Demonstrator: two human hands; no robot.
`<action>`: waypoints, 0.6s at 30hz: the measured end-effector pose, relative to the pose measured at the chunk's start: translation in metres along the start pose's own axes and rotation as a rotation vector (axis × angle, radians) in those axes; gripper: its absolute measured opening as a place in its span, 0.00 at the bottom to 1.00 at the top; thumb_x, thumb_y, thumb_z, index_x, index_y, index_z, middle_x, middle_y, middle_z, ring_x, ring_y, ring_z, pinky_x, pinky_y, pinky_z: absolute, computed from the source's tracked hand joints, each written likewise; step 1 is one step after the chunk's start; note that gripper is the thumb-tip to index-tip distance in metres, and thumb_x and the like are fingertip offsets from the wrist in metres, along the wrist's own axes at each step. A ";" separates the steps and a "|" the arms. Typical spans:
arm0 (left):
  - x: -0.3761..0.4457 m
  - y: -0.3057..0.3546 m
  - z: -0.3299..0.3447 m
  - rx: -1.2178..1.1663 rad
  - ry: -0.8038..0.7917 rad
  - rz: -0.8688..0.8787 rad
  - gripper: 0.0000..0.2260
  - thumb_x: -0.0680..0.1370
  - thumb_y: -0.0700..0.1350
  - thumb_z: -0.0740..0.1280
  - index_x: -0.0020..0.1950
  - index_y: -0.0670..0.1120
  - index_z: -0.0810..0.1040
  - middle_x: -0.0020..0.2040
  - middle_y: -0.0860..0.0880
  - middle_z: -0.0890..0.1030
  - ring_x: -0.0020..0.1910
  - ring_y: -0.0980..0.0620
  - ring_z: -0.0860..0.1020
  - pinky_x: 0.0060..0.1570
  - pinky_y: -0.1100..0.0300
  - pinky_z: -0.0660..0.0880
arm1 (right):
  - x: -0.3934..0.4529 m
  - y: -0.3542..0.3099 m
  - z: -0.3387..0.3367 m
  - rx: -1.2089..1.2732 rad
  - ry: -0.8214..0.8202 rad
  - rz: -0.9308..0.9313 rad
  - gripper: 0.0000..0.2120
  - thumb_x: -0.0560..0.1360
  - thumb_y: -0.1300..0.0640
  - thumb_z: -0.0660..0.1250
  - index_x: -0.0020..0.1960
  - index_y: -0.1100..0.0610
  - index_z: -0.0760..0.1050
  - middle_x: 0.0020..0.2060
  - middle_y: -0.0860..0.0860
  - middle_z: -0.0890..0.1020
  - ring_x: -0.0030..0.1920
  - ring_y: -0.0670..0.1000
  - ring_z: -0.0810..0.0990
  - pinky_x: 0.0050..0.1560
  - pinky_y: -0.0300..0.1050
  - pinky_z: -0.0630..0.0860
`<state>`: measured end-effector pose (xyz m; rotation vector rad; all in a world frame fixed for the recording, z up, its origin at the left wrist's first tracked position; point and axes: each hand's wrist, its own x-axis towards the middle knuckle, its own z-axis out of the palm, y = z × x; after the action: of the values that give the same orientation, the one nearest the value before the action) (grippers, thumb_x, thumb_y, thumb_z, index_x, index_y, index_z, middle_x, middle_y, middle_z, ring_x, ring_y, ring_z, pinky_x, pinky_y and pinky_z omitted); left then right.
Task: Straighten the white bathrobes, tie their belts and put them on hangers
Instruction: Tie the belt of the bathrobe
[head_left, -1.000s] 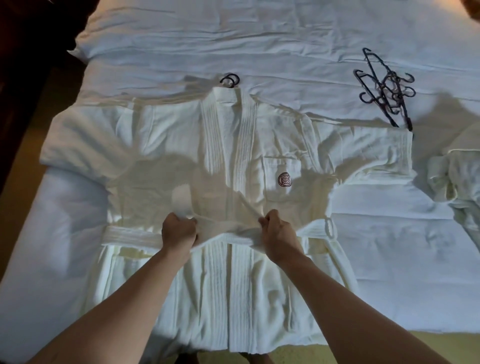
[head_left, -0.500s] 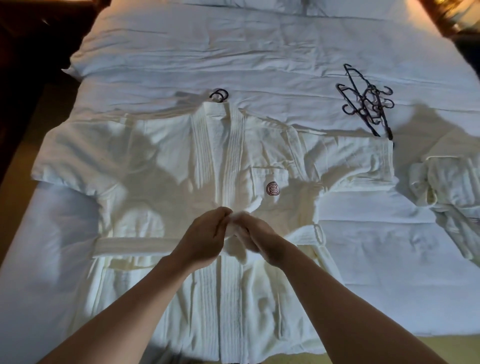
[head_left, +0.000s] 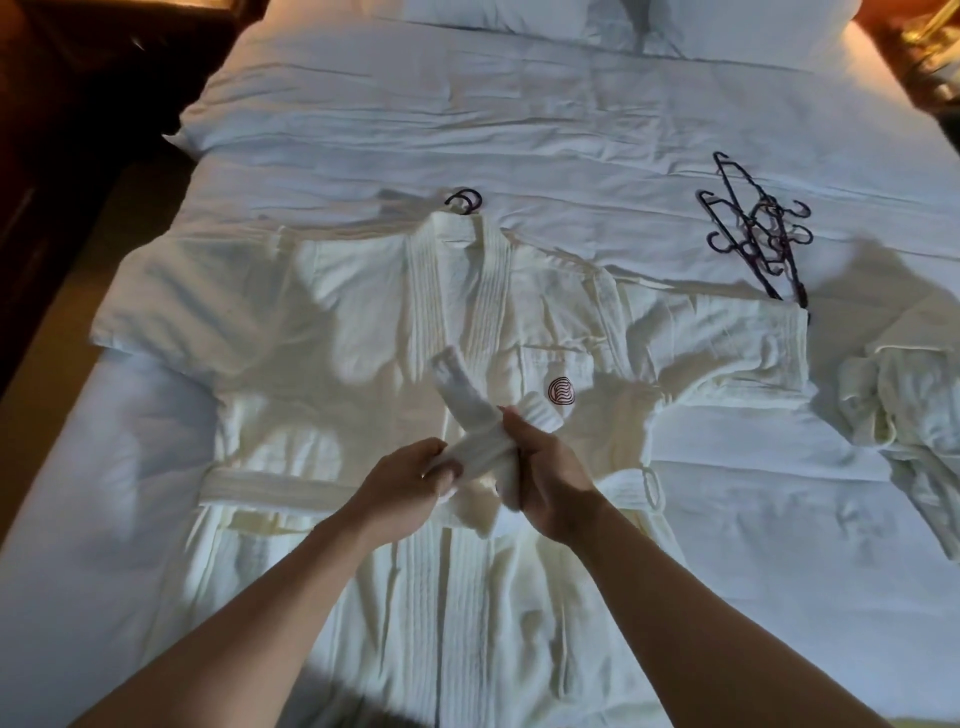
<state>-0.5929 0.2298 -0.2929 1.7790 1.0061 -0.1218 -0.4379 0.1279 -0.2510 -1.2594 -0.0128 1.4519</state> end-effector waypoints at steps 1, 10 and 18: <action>0.002 0.001 -0.002 -0.036 -0.019 -0.012 0.07 0.77 0.51 0.63 0.42 0.50 0.76 0.40 0.51 0.81 0.44 0.48 0.80 0.47 0.48 0.76 | -0.004 -0.006 0.002 -0.050 -0.073 -0.011 0.14 0.84 0.53 0.60 0.56 0.61 0.79 0.44 0.54 0.85 0.44 0.49 0.84 0.46 0.41 0.78; 0.015 0.012 -0.013 -0.433 0.118 -0.104 0.06 0.67 0.48 0.71 0.40 0.47 0.83 0.36 0.51 0.83 0.39 0.53 0.80 0.40 0.58 0.75 | 0.006 0.006 -0.013 -1.742 0.020 -0.503 0.15 0.77 0.55 0.68 0.60 0.40 0.81 0.49 0.50 0.69 0.43 0.55 0.75 0.43 0.50 0.75; 0.005 0.006 -0.011 -0.284 -0.013 0.001 0.23 0.84 0.61 0.54 0.46 0.51 0.84 0.43 0.53 0.86 0.50 0.53 0.82 0.60 0.52 0.74 | 0.010 0.028 -0.028 -1.828 0.296 -0.854 0.24 0.67 0.57 0.69 0.62 0.42 0.78 0.48 0.51 0.71 0.44 0.57 0.76 0.40 0.52 0.73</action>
<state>-0.5895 0.2413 -0.2862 1.5177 0.9620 0.0099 -0.4362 0.1084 -0.2864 -2.3297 -1.7521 0.1444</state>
